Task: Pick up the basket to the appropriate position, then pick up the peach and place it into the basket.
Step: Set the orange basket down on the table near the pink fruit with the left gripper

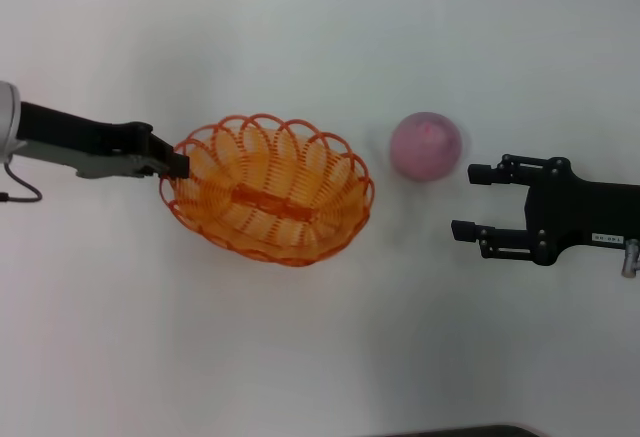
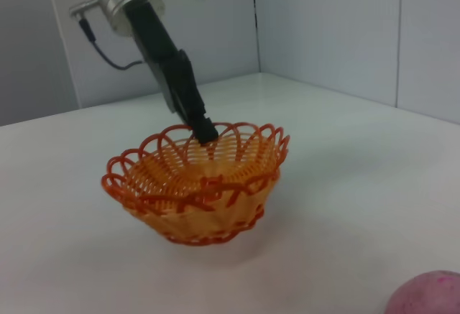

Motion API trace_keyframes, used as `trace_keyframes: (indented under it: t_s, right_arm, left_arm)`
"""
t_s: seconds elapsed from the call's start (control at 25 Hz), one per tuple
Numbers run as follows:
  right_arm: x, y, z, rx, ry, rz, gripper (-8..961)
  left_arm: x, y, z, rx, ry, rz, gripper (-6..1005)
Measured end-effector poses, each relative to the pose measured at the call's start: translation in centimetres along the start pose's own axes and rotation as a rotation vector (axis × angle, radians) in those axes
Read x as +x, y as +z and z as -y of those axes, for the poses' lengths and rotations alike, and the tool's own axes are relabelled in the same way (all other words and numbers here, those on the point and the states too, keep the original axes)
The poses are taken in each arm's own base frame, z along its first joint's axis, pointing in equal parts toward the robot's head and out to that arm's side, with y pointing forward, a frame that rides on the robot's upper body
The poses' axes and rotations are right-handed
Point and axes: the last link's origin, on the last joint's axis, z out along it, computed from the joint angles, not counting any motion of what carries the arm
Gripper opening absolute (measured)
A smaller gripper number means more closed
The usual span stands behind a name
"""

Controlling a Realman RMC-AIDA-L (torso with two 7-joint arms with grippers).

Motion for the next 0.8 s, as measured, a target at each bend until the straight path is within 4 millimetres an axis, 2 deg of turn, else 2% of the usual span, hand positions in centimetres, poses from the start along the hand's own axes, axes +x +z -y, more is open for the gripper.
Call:
trace_keyframes:
  t_s: [0.24, 0.8]
  right_arm:
    - [0.0, -0.1, 0.1, 0.01, 0.005, 0.007, 768]
    - [0.0, -0.2, 0.2, 0.031, 0.016, 0.023, 769]
  left_arm:
    - [-1.7, 0.8, 0.5, -0.039, -0.059, -0.045, 62]
    - [-4.0, 0.7, 2.9, -0.029, -0.16, -0.175, 62]
